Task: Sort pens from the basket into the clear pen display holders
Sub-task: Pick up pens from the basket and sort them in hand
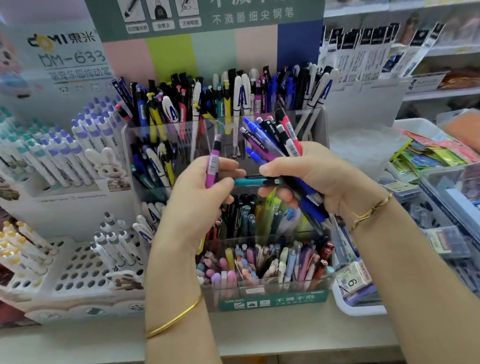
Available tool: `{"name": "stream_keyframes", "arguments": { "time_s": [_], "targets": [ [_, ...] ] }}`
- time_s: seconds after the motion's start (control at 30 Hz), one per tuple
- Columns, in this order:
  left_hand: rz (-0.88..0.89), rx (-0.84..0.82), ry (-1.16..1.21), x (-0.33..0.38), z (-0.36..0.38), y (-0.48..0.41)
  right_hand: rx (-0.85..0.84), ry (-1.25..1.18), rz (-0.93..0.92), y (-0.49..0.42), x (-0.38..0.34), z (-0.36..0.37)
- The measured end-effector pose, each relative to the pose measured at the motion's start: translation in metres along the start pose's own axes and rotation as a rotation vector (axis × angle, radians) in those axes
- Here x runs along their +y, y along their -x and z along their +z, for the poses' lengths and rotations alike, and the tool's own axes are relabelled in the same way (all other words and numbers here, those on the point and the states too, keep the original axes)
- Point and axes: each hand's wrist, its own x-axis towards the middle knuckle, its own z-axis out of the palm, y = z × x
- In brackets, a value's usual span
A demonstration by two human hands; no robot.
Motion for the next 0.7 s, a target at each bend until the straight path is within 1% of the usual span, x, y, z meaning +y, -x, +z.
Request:
{"name": "stream_keyframes", "arguments": {
  "time_s": [0.07, 0.17, 0.23, 0.3, 0.33, 0.4, 0.57, 0.63, 0.7],
  "targets": [
    [0.021, -0.01, -0.021, 0.002, 0.001, -0.002, 0.009, -0.085, -0.011, -0.001, 0.0, 0.002],
    [0.001, 0.035, 0.058, 0.003, 0.004, -0.007, 0.038, -0.209, -0.054, -0.005, 0.0, 0.007],
    [-0.052, 0.071, 0.168, 0.003, 0.006, -0.008, 0.097, -0.284, -0.073, -0.008, 0.002, 0.012],
    [-0.118, 0.07, 0.355, 0.002, 0.01, -0.009, 0.159, -0.31, -0.108, -0.009, 0.005, 0.016],
    [-0.145, 0.061, 0.428, 0.001, 0.012, -0.009, 0.177, -0.307, -0.133, -0.01, 0.007, 0.018],
    [-0.179, 0.047, 0.487, -0.001, 0.015, -0.01, 0.203, -0.276, -0.186, -0.01, 0.011, 0.023],
    [-0.172, 0.04, 0.455, -0.004, 0.019, -0.014, 0.322, -0.107, -0.272, -0.013, 0.015, 0.033],
    [-0.169, 0.038, 0.456, -0.005, 0.019, -0.014, 0.349, -0.081, -0.271, -0.015, 0.016, 0.035],
    [-0.167, 0.01, 0.51, -0.006, 0.019, -0.013, 0.371, -0.101, -0.275, -0.016, 0.016, 0.037]
  ]
}}
